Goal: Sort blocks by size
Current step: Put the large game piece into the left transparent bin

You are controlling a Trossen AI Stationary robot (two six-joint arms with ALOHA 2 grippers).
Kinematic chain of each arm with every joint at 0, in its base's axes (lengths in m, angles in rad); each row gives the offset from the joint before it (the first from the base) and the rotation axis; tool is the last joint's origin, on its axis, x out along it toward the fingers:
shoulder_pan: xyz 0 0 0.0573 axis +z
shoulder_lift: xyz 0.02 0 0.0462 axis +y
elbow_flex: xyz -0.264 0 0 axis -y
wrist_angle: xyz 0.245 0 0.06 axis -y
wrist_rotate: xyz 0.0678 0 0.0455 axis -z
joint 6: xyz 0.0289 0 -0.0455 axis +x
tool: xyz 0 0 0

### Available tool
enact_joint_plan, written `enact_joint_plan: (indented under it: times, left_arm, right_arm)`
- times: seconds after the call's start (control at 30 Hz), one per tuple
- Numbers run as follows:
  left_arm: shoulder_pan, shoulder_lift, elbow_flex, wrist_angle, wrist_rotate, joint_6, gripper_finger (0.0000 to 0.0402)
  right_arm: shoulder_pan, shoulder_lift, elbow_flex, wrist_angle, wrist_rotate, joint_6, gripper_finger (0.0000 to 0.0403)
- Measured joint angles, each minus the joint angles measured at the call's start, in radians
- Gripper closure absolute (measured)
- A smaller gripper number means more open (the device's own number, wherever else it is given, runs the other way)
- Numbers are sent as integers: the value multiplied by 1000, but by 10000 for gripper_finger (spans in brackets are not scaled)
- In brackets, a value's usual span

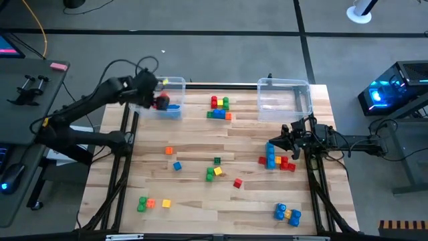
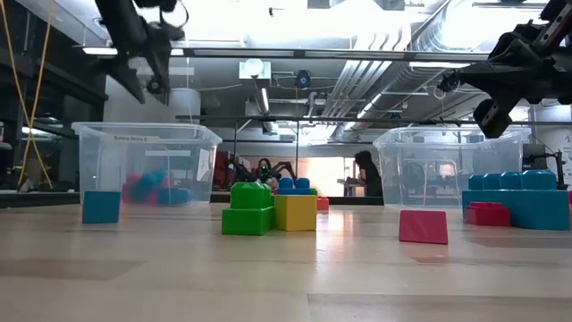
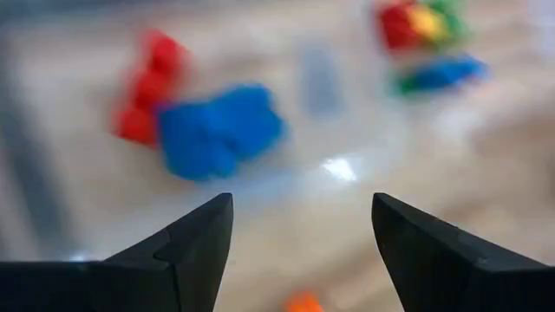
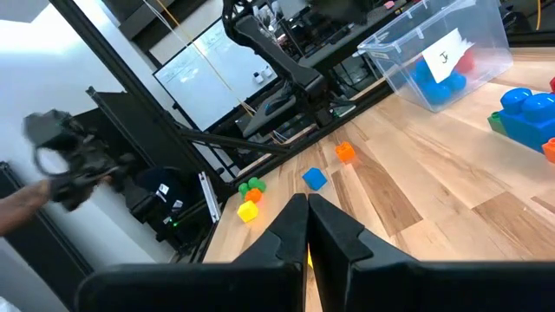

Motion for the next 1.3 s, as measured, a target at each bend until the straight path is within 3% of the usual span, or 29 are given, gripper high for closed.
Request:
enact_joint_plan:
  times: [0.1, 0.23, 0.37, 0.5, 0.6, 0.8, 1.03, 1.3]
  left_arm:
    - [-243, -56, 0, -43, 11, -201, 150]
    - [-675, -57, -1, -123, -82, -640, 159]
    - [-1066, 51, -52, -127, -113, -1141, 167]
    - [-1300, 236, -73, -30, 12, -1444, 173]
    - [-1389, 350, -73, 81, 106, -1564, 174]
    - [-1439, 471, -73, 137, 135, -1643, 174]
    - [-1454, 497, -141, 167, 224, -1651, 174]
    - [-1480, 495, -225, 290, 238, -1666, 174]
  right_arm:
    - [0, 0, 0, 0, 0, 0, 398]
    - [0, 0, 0, 0, 0, 0, 398]
    - [0, 0, 0, 0, 0, 0, 398]
    - [0, 0, 0, 0, 0, 0, 398]
    - [0, 0, 0, 0, 0, 0, 398]
    - [0, 0, 0, 0, 0, 0, 398]
    - [0, 0, 0, 0, 0, 0, 398]
    - [0, 0, 0, 0, 0, 0, 398]
